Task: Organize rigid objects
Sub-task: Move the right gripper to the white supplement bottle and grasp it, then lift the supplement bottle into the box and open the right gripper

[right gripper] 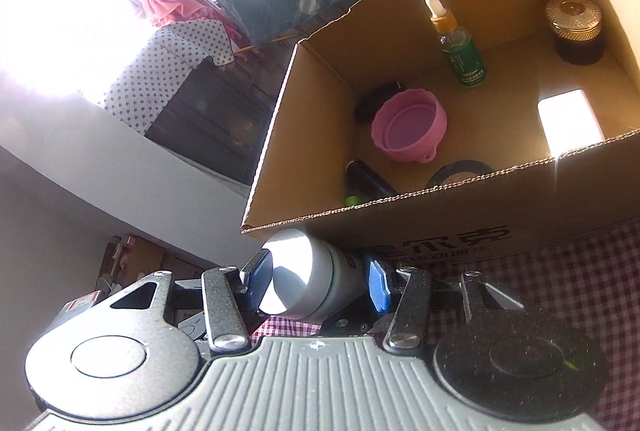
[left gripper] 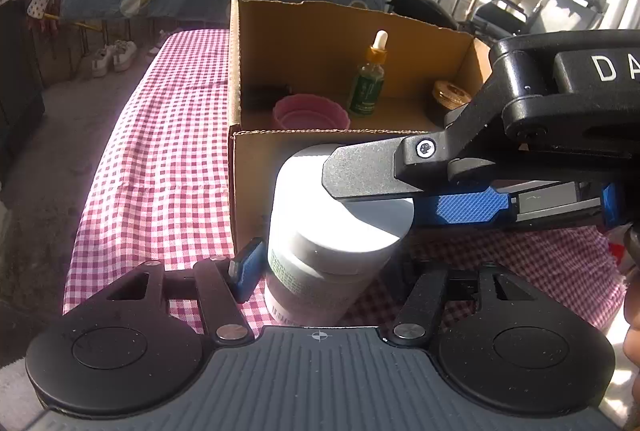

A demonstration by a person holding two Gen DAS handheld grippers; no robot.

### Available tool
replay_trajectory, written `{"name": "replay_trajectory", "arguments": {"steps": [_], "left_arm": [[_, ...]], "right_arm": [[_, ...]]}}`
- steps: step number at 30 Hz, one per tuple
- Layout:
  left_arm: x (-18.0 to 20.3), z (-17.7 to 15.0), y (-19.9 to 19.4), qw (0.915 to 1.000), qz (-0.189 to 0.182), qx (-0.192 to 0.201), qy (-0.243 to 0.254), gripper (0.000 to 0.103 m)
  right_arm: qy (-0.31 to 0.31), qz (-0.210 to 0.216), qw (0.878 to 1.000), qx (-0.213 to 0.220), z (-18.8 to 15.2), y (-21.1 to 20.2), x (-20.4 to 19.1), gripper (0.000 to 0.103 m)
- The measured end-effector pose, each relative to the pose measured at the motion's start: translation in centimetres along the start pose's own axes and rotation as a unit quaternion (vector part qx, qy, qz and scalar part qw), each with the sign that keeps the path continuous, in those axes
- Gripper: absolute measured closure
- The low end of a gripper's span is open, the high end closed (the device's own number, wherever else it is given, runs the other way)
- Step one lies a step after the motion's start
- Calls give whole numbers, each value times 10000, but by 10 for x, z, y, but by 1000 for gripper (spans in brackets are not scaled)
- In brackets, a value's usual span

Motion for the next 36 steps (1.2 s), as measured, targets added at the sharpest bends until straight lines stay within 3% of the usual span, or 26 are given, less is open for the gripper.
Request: {"name": "replay_trajectory", "arguments": {"steps": [25,31,36], "left_arm": [[19,-1,-25,9994,188,281,46,50],[30,8,-59,9972,347,628,230,51],[45,35,-90,9925,401,1045,488,51]], "right_arm": [[-89,306,9994,119,-11,-15,-11,55],[-353,597,9968,407,-12,-47,-32,54],[-741,737,9910,831,1,-84,-54,54]]}}
Point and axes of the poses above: each gripper's, at about its wrist camera, not at the fingertips, and y roughly the way its jaws point, x to its right, z to its top, the point moved 7 cm from there along y, roughly the way its jaws point, and after that the axes turned 10 degrees about -x, right-handed, at the moved point
